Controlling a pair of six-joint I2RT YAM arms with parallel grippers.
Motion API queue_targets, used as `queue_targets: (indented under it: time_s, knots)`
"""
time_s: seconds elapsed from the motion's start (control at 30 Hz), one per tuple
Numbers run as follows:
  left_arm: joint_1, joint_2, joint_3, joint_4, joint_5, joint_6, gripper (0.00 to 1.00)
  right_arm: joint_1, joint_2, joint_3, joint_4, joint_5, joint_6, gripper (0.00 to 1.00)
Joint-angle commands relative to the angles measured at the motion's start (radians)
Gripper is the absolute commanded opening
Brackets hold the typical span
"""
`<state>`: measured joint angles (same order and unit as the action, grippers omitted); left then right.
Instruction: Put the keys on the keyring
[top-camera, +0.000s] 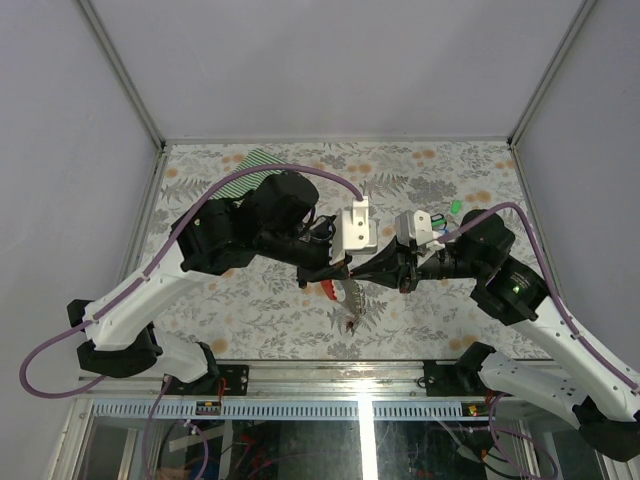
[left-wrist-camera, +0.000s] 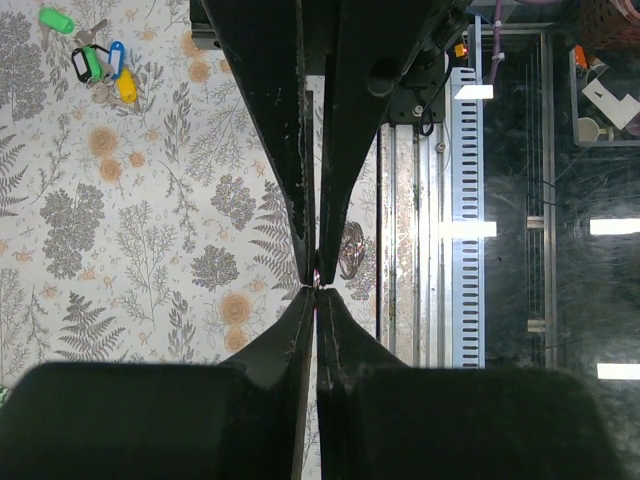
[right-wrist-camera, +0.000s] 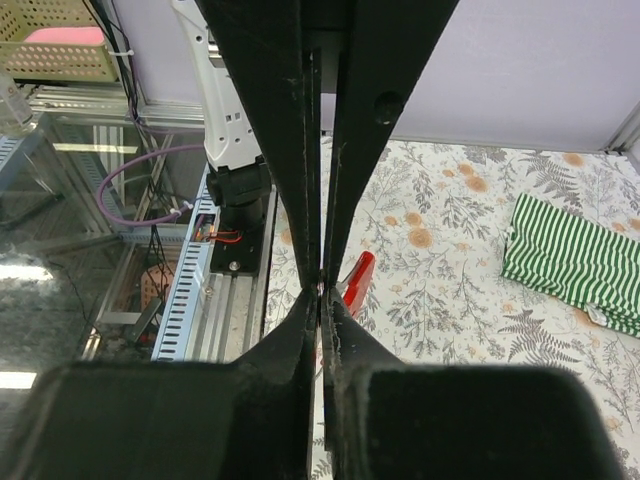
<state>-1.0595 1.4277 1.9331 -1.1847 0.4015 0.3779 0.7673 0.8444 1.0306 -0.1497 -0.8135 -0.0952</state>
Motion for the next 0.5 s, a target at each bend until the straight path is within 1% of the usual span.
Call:
queue_targets:
  time_s: [0.0, 0.07, 0.33, 0.47]
  knots:
    - [-0.006, -0.052, 0.004, 0.059, -0.005, -0.018, 0.09, 0.003, -0.023, 0.019, 0.085, -0.016, 0.028, 0.00]
    - [-0.006, -0.101, -0.048, 0.126, -0.012, -0.040, 0.14, 0.004, -0.034, 0.005, 0.144, -0.029, 0.070, 0.00]
    - [-0.006, -0.374, -0.347, 0.483, -0.071, -0.167, 0.44, 0.004, -0.054, -0.061, 0.469, -0.108, 0.307, 0.00]
    - [-0.006, -0.468, -0.442, 0.616, -0.103, -0.208, 0.53, 0.003, -0.050, -0.063, 0.590, -0.146, 0.392, 0.00]
